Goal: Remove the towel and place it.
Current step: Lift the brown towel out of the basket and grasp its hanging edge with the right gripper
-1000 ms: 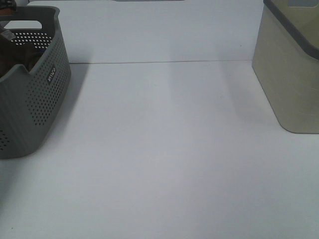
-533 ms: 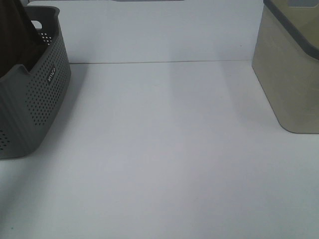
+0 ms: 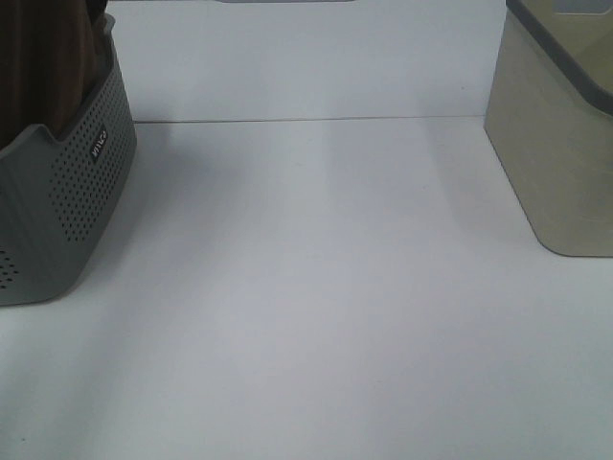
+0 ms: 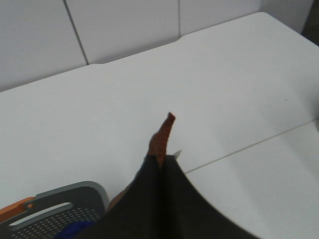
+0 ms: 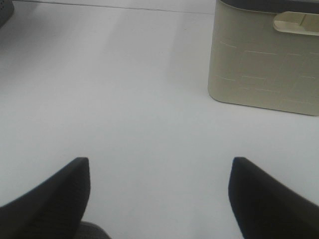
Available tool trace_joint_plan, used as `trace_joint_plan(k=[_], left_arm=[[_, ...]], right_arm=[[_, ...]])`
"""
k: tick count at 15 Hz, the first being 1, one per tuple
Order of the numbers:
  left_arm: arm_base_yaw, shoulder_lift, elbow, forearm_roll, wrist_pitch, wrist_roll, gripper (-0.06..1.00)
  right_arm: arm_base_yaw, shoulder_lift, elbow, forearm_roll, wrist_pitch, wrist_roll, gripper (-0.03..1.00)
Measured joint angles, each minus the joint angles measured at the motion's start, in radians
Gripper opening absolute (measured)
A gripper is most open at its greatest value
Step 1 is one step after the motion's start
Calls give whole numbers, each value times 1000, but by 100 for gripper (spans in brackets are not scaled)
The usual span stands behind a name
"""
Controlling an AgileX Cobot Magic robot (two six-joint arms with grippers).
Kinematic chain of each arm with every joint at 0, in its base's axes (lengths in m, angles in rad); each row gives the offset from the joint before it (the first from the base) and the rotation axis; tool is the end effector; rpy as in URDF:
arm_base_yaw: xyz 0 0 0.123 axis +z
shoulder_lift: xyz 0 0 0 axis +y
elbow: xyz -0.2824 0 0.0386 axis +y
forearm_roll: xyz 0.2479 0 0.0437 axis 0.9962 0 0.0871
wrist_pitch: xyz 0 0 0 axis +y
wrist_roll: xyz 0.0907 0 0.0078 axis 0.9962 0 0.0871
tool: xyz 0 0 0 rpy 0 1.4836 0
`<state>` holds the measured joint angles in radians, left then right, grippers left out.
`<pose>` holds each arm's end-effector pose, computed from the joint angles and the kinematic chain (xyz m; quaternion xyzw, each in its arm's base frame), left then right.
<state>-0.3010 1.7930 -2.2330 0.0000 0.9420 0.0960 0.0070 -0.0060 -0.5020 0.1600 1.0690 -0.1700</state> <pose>0.3713 -0.1153 0.4983 0.1652 0.8211 -0.0559 0.5435 -0.0070 0.0127 0.2779 -0.0789 0.8469 0.0372 0.5245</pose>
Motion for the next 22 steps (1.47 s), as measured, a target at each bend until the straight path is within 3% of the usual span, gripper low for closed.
trace_joint_plan(k=[3,4,7,11,15,22], left_arm=[[-90,-26,0,-45,32,47,0],[-163,-31,0,-52,36,60,0],[-278,-31,0,-57,52,64,0],[-383,-32,0,-59,51,79,0],[-443,-32,0,-67,9,82,0],[-457,-16,0,-115,-62,36,0]], right_arm=[[0,12,0,9,0,0,73],[0,55,0,59,-1,0,73],[0,167,0,139,-9,0,73],[0,354,-2,269,-24,-59,73],[1,620,-2,614,-52,-418,73],[4,1066,-2,1261,-225,-1270,73]])
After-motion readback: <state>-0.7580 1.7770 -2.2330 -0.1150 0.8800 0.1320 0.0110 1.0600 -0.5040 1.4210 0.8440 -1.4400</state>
